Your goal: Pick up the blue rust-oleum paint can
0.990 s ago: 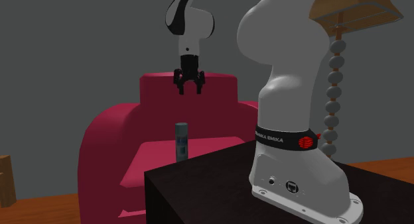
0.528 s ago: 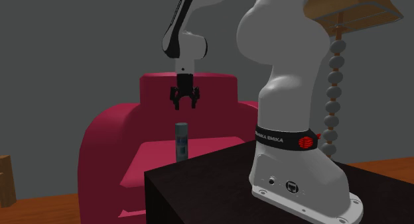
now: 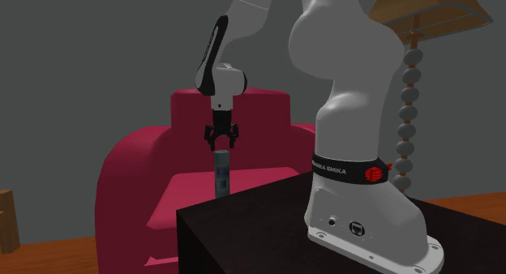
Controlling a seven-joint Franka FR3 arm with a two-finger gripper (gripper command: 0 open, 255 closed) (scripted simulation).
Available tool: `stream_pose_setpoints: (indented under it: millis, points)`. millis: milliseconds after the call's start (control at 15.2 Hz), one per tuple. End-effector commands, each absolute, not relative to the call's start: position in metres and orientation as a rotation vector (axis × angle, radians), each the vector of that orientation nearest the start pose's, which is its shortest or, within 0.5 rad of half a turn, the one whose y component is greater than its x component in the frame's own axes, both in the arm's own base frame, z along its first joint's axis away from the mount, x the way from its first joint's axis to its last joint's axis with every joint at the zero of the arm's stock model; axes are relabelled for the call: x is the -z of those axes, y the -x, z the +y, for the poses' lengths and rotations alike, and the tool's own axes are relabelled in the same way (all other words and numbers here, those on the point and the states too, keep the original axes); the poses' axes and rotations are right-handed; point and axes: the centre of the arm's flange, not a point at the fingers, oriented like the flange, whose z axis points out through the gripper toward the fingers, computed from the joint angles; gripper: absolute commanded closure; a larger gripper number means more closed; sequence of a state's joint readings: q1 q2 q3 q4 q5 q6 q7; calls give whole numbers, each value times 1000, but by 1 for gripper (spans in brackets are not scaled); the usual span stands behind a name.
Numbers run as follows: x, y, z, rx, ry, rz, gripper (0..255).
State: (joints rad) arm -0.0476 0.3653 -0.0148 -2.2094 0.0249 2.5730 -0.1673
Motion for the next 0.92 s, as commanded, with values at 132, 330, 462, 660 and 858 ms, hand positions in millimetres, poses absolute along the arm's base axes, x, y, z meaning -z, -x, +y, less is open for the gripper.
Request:
stream_pose_setpoints:
  millis: [132, 330, 462, 660, 858]
  points:
    - [-190, -555, -35, 2, 3130, -133, 0]
    - [-171, -555, -35, 2, 3130, -133, 0]
    - [-171, -555, -35, 2, 3130, -133, 0]
    - [-171, -555, -34, 2, 3130, -133, 255]
    - [-171, -555, -34, 2, 3130, -133, 255]
